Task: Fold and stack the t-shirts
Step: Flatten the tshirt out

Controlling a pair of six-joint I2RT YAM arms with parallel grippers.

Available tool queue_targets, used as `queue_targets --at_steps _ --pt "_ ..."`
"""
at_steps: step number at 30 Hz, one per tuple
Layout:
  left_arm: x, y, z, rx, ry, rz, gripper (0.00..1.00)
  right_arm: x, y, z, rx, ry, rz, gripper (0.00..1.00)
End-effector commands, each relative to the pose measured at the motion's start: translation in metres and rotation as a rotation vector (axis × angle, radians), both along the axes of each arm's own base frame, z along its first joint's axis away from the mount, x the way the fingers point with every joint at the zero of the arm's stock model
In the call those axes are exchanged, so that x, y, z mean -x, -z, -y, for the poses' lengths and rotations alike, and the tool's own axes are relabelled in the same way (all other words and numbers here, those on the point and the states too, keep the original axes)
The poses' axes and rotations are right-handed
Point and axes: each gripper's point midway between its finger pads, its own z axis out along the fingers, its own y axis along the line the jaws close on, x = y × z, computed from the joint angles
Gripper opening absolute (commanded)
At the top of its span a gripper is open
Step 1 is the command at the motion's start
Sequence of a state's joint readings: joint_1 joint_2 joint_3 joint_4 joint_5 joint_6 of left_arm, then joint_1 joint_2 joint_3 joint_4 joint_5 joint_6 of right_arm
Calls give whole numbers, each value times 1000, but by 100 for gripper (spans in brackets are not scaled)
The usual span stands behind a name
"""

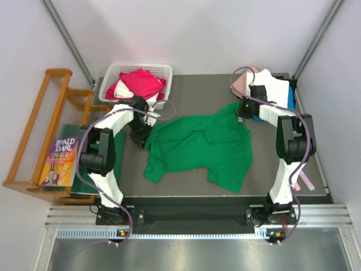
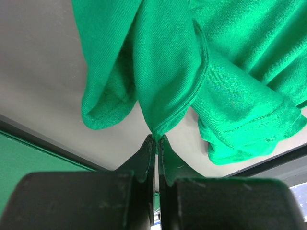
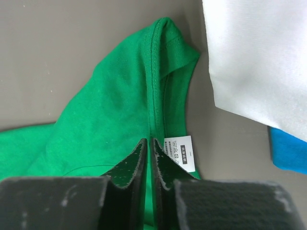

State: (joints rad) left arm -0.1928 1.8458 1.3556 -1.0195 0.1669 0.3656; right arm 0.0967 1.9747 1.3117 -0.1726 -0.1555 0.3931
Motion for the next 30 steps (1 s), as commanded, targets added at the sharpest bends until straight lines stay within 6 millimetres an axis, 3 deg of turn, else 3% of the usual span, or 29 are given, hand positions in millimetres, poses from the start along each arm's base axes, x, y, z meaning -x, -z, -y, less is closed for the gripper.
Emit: queue_targets --at_steps 1,7,8,14,17,20,22,25,30 --pt "-6 -12 2 18 13 57 0 -15 -14 -10 -12 -27 50 0" --pt "-7 -14 2 17 11 67 0 -18 -43 -12 -26 -25 110 0" --pt "-8 -15 2 17 11 72 0 -19 -57 -13 -31 -25 146 0" --pt "-18 -26 1 19 -2 102 0 -17 -103 -13 -38 -27 236 0" --pt "-24 -32 0 26 -10 116 0 -16 -111 -11 -33 -27 251 0" --pt "-22 -31 0 30 -10 111 0 -15 -102 -8 -15 -18 226 0" --pt "-21 -30 0 29 -10 107 0 -15 -90 -6 -5 -15 195 17" --pt "-17 -28 -2 24 -7 105 0 -10 -62 -5 2 -16 132 29" --pt "-15 -25 -3 20 -2 97 0 -6 -35 -3 5 -5 87 29"
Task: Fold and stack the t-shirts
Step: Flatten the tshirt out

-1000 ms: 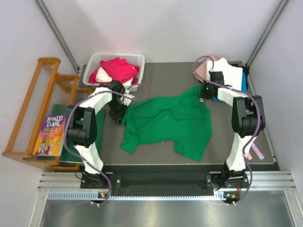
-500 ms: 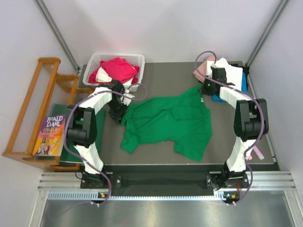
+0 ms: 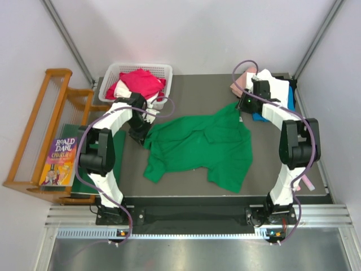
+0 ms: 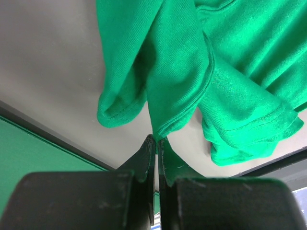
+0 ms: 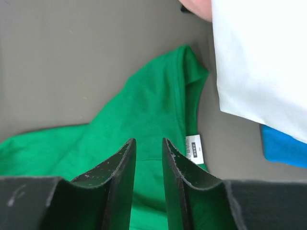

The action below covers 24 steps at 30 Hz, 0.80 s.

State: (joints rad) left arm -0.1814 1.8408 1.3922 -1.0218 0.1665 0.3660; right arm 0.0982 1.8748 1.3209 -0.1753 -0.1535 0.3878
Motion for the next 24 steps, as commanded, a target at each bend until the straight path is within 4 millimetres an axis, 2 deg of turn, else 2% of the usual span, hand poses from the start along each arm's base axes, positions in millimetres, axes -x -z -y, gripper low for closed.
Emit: queue_targets --at_steps 1,8,16,24 --pt "-4 -16 -1 12 9 63 0 2 18 -2 12 -3 -25 29" --pt "-2 -14 0 18 9 54 0 5 45 2 22 7 -80 28" --pt "-1 -14 0 19 9 50 0 5 52 2 25 6 -95 27" --pt "1 -11 2 30 9 41 0 6 53 12 33 27 -97 30"
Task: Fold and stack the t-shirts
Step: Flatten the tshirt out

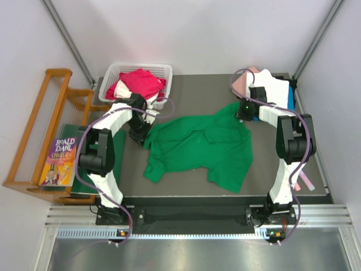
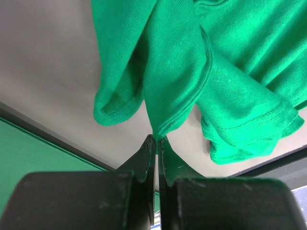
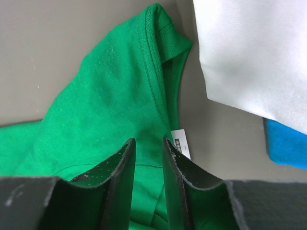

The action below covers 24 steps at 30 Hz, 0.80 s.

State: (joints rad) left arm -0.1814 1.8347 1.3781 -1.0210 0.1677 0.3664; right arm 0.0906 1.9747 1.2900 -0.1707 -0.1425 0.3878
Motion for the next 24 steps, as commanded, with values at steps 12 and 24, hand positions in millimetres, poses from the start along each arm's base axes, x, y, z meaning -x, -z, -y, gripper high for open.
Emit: queue_targets --at_steps 12,24 --pt "1 -9 1 26 11 42 0 -8 -11 20 11 46 39 31" --pt "2 -7 2 28 10 38 0 -8 -9 16 -21 36 38 30"
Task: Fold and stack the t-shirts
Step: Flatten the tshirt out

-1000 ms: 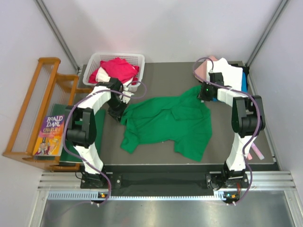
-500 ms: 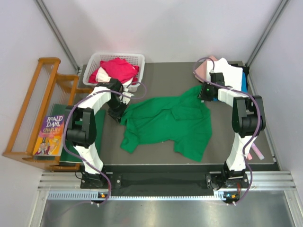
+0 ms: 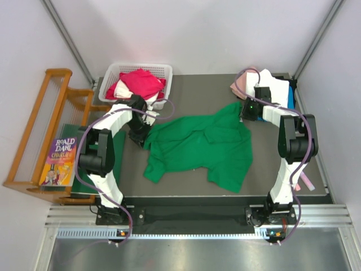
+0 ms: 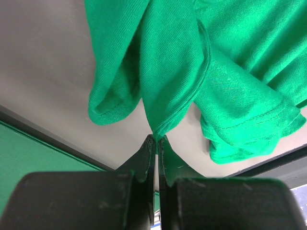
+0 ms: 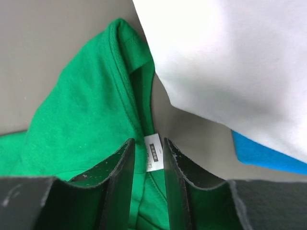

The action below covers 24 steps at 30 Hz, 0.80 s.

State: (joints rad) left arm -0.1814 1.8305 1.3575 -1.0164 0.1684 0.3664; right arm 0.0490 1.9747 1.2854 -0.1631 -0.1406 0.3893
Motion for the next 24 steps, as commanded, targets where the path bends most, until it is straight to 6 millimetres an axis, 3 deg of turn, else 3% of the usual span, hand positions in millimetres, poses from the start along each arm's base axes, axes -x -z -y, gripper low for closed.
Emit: queue_targets --at_steps 1,24 --pt "-3 -10 2 30 10 50 0 -5 -11 -5 -23 -12 39 30" --pt "-1 -7 4 40 6 38 0 -4 -15 -26 -8 -69 47 27"
